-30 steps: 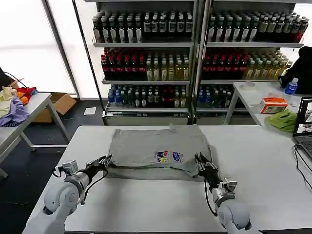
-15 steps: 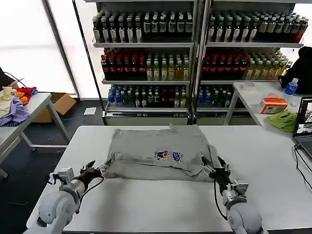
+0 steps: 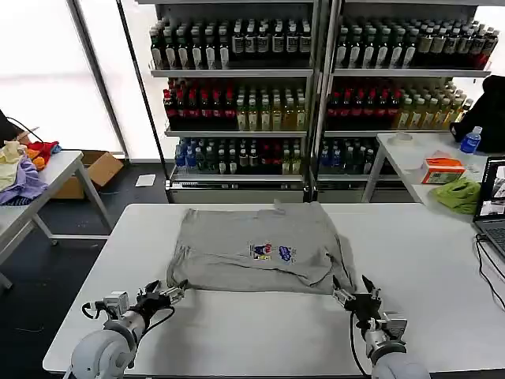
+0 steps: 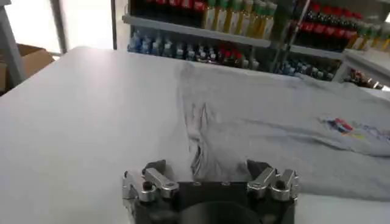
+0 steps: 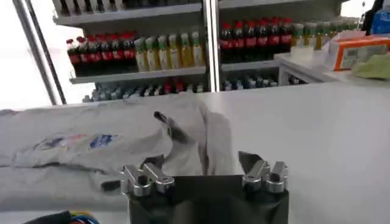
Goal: Fold and organize the clothes.
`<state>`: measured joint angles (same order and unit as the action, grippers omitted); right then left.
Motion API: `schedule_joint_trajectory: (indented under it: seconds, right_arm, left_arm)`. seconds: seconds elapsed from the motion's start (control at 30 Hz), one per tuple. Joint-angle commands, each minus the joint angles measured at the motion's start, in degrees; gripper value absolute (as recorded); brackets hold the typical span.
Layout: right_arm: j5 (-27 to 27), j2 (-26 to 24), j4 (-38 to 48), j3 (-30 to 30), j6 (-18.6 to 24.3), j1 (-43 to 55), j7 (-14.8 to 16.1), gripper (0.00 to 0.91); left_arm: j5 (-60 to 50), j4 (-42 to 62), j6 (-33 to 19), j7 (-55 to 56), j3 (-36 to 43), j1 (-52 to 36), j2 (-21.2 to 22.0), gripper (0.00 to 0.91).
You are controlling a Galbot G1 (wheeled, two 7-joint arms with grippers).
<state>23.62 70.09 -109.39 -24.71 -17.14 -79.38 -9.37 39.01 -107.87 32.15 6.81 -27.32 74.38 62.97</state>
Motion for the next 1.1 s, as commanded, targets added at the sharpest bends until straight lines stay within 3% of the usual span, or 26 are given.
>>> schedule_joint_trajectory:
  seconds: [0.03,0.67,1.1]
  right_arm:
    - [-1.57,0.48,0.27,1.58,-1.48,-0.02,-1.02,0.0]
    - [3.56,-2.48,-0.63,-1.15,-1.58,-2.02,1.17,0.0]
    - [7.33,-8.81,-8.72,-7.63,0.6,-14.55,3.86,0.0]
  left_arm:
    - [-0.69,1.76,-0.81,-0.17,0.19,-0.44,0.37,0.01]
    - [0.58,-1.74,-3.72,-1.04,-0.85,3.55,0.52,0.01]
    - [-1.32,-16.43,-3.64,0.44,-6.36,21.19,3.53,0.01]
